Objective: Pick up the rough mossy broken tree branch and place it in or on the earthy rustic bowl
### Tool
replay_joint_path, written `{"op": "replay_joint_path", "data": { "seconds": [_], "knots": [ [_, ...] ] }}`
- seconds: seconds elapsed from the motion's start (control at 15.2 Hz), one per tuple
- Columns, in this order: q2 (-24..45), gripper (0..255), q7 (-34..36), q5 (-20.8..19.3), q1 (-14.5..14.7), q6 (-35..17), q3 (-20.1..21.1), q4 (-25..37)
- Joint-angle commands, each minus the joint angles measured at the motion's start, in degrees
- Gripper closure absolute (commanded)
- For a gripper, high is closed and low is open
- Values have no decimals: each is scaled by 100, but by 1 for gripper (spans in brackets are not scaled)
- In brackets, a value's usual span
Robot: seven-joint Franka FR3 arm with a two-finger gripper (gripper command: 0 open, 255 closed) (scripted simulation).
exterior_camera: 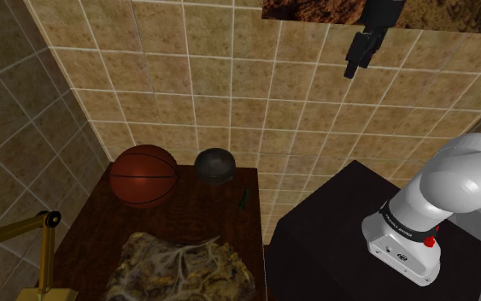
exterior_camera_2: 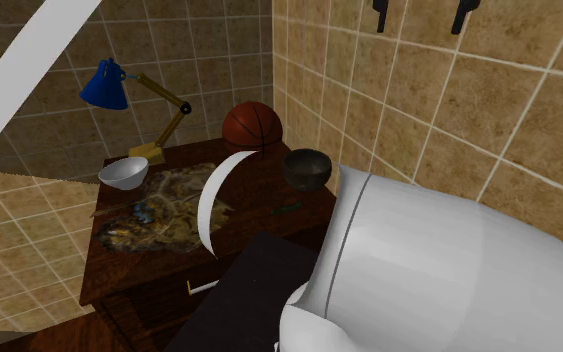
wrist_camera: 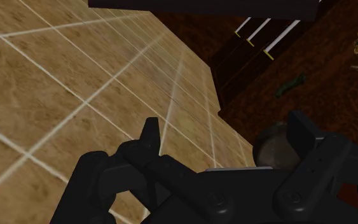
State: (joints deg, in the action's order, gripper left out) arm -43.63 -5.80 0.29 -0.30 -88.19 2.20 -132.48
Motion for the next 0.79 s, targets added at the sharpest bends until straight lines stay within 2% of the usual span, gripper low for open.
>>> {"op": "replay_joint_path", "data": {
  "seconds": [0.0,0.4,0.73],
  "knots": [
    [0,0,0,0,0,0,0,0],
    [-252,0,1153,467,-63,-924,559,-1135],
    [-161,0,2113,922,-58,-1805,1114,-1867]
  ]
}}
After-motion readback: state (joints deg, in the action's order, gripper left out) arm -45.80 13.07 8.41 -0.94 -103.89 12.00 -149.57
